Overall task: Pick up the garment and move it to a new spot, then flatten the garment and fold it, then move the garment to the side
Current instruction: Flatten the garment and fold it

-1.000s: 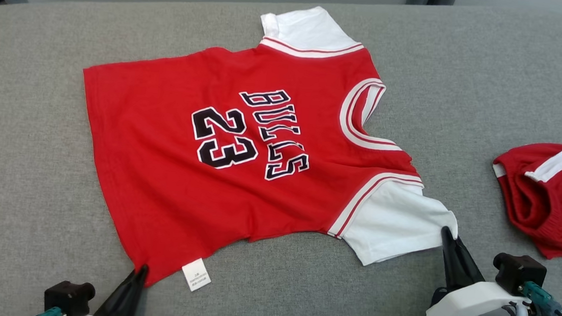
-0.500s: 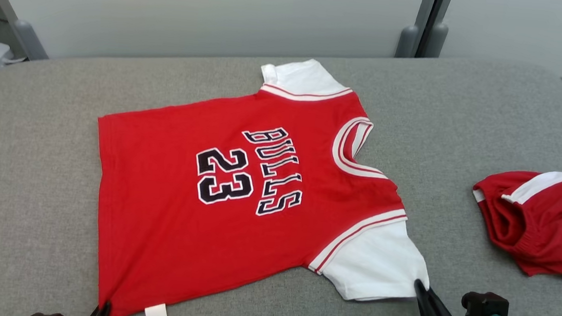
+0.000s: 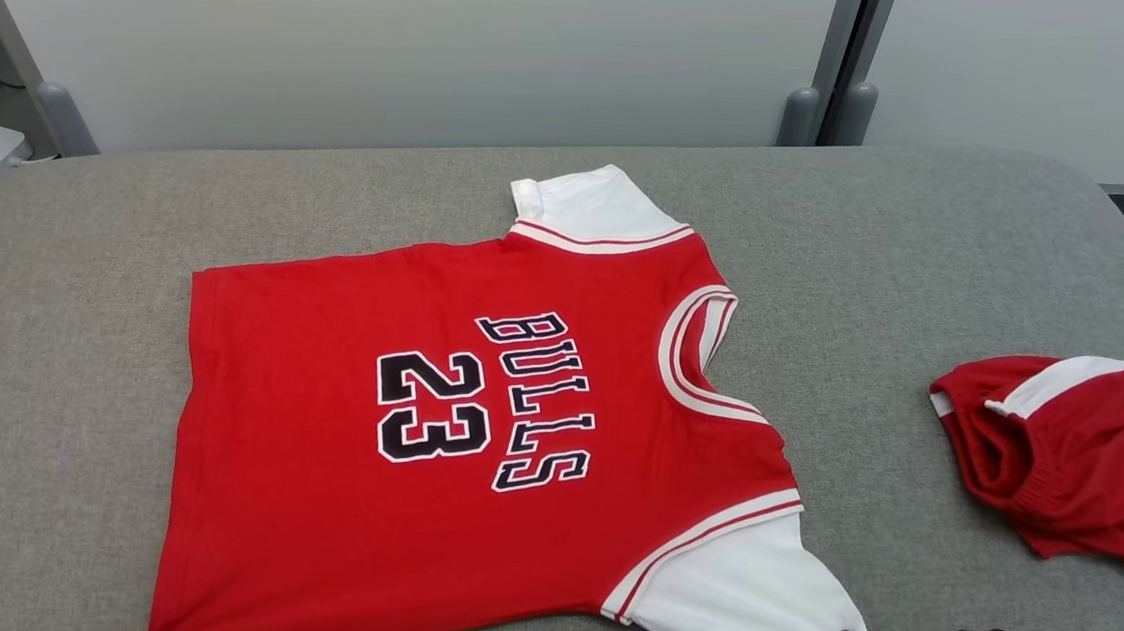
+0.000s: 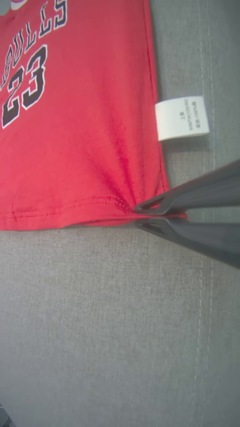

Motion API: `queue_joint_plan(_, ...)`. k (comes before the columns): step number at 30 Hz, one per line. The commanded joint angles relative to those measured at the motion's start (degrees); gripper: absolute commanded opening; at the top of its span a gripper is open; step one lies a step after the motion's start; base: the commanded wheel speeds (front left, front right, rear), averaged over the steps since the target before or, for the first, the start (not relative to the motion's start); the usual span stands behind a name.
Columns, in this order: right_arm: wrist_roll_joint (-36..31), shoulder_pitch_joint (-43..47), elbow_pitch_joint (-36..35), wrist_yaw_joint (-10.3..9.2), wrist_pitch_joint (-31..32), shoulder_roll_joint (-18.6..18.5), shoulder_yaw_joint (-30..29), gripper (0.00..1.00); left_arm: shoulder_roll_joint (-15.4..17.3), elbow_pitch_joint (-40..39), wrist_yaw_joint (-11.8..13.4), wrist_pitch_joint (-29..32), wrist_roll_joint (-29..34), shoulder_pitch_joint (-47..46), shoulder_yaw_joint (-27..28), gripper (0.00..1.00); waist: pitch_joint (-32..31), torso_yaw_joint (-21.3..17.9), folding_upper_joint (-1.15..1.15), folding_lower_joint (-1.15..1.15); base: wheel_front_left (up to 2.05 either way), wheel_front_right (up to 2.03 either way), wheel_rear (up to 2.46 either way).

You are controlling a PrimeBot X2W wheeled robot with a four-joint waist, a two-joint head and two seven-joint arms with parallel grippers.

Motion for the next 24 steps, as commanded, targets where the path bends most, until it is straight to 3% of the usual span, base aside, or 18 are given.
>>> queue_joint_plan(1, 1.0, 0.6, -2.3, -0.01, 0.8, -1.7, 1.4, 0.00, 1.8, -0.2, 0.2, -0.3, 0.9, -1.7, 3.0, 0.00, 0.1, 0.0, 0.00, 0.00, 0.00, 0.00, 0.00)
queue_joint_plan(9, 4.7, 4.4, -9.9, -0.01, 7.7, -4.3, 4.6, 0.00, 2.0, 0.0, 0.2, -0.3, 3.4, -2.9, 6.5, 0.00, 0.9, 0.4, 0.00, 0.00, 0.00, 0.00, 0.00)
queue_joint_plan(14, 5.1, 3.8, -14.3, -0.01, 8.1, -5.1, 3.2, 0.00, 2.2, -1.8, 0.2, -0.3, 4.1, -4.0, 7.0, 0.00, 1.5, 1.3, 0.00, 0.00, 0.00, 0.00, 0.00)
queue_joint_plan(20, -4.1, -2.5, -15.7, -0.01, 4.4, -3.8, -2.7, 0.00, 3.3, -6.1, 0.2, -0.3, 1.9, -6.4, 4.3, 0.00, 3.2, 3.0, 0.00, 0.00, 0.00, 0.00, 0.00)
queue_joint_plan(24, -9.6, -7.0, -14.2, -0.01, 3.8, -0.5, -6.0, 0.00, 4.1, -7.6, 0.2, -0.3, -0.1, -8.5, 1.0, 0.00, 4.9, 4.7, 0.00, 0.00, 0.00, 0.00, 0.00)
